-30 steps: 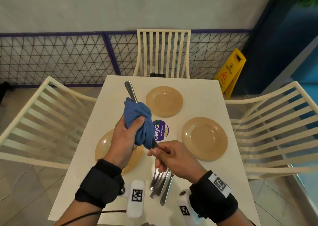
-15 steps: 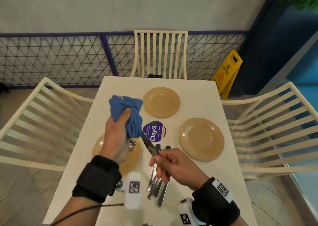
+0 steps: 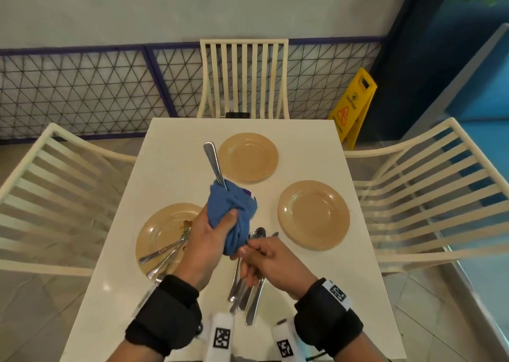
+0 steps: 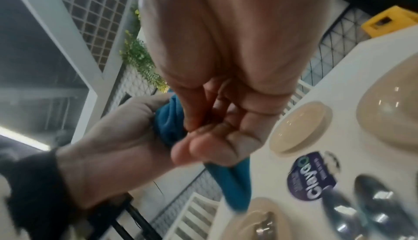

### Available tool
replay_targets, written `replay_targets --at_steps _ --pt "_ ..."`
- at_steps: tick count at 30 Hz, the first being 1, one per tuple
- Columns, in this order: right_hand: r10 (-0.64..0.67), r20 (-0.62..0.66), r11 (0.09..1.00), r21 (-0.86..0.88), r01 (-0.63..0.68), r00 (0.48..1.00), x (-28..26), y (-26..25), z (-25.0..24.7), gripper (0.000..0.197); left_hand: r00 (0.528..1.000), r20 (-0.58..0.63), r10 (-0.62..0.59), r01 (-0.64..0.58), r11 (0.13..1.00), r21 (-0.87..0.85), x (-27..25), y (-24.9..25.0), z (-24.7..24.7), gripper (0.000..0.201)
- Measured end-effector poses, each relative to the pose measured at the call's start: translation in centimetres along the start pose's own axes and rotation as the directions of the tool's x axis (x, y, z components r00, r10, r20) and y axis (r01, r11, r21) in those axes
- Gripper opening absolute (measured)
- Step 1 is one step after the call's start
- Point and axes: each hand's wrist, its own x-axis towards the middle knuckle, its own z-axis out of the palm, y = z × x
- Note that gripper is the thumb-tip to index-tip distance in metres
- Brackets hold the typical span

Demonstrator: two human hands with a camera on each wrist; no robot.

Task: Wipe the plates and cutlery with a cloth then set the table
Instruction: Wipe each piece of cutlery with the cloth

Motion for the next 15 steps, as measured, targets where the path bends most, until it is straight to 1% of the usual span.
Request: replay_targets --at_steps 2,3,4,6,8,11,13,15 --pt "0.01 -0.004 0.994 -0.105 -0.01 1.0 -0.1 0.5 -1.0 0.028 1.0 0.019 0.008 -0.01 0.996 0.09 0.0 -0.8 -0.2 0.035" --pt "0.009 -0.028 0.99 -0.142 -0.013 1.0 -0.4 0.6 -2.0 0.025 0.999 0.043 0.017 -0.023 0.989 0.147 0.0 -1.0 -0.4 0.034" --pt "0.008 -0.08 0.991 -0.134 -0.019 0.997 -0.8 0.5 -3.0 0.023 0.997 0.077 0.017 -0.033 0.976 0.214 0.0 -1.2 -0.6 0.032" --pt "0.0 -0.199 1.0 0.016 0.004 0.98 -1.2 0.1 -5.0 0.023 0.985 0.17 -0.003 -0.058 0.933 0.354 -0.3 -1.6 -0.5 0.028" --pt "-0.041 -0.264 0.989 0.13 0.077 0.964 -0.8 -0.5 -5.9 0.025 0.965 0.26 -0.016 -0.115 0.871 0.477 -0.8 -2.0 0.2 0.024" --pt "-0.082 -0.337 0.975 0.168 0.146 0.938 0.9 -0.1 -5.8 0.025 0.939 0.344 -0.025 -0.179 0.819 0.546 -1.3 -3.0 1.7 0.03" --pt "-0.055 -0.423 0.969 0.195 0.15 0.905 1.7 0.6 -6.1 0.025 0.932 0.359 -0.041 -0.182 0.805 0.564 -1.6 -3.2 2.3 0.032" --pt "-0.009 -0.49 0.95 0.268 0.161 0.872 1.7 1.1 -7.3 0.02 0.924 0.375 -0.069 -0.167 0.81 0.563 -1.8 -3.4 2.2 0.033"
